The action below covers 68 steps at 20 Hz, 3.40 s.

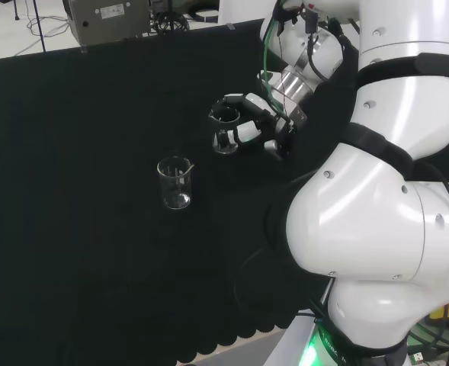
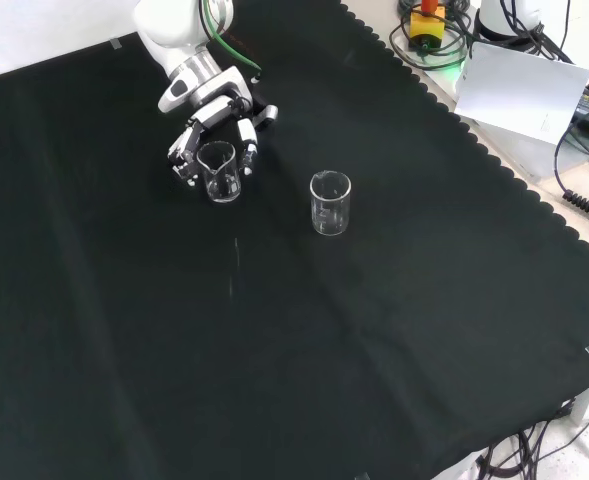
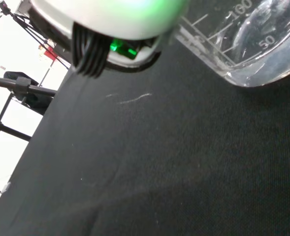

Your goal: Pick up the beaker on the right.

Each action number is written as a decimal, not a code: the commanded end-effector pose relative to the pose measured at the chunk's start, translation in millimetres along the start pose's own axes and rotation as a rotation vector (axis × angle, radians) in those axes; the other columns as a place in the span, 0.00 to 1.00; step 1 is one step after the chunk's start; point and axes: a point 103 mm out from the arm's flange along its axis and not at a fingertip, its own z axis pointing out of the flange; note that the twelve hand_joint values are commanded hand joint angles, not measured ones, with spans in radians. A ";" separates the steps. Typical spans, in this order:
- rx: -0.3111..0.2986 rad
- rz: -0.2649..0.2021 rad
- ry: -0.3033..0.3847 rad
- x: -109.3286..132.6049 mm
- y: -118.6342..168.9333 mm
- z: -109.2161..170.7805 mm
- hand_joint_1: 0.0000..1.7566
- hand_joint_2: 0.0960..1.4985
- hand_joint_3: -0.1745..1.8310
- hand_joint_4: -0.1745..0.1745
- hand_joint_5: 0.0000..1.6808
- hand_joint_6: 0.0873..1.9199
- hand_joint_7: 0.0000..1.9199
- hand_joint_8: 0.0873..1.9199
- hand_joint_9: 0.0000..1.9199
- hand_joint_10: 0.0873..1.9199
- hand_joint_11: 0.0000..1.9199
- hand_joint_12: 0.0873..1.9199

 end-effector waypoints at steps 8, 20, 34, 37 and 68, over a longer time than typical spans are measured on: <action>0.015 -0.017 0.028 -5.5 -3.8 -3.8 0.61 0.28 0.44 0.35 0.24 0.41 0.25 0.38 0.34 0.29 0.13 0.69; -0.022 -0.015 0.027 -5.4 -3.5 -3.9 0.60 0.27 0.45 0.34 0.21 0.38 0.24 0.39 0.33 0.30 0.13 0.69; -0.053 0.021 0.030 -5.5 -2.8 -4.0 0.57 0.30 0.44 0.29 0.35 0.42 0.31 0.38 0.39 0.30 0.17 0.69; -0.052 0.022 0.028 -5.5 -2.8 -4.0 0.57 0.30 0.44 0.29 0.35 0.42 0.31 0.38 0.39 0.29 0.17 0.69; -0.256 0.186 -0.154 7.8 -3.6 4.8 0.59 0.47 0.35 0.62 0.61 0.41 0.49 0.35 0.55 0.26 0.37 0.61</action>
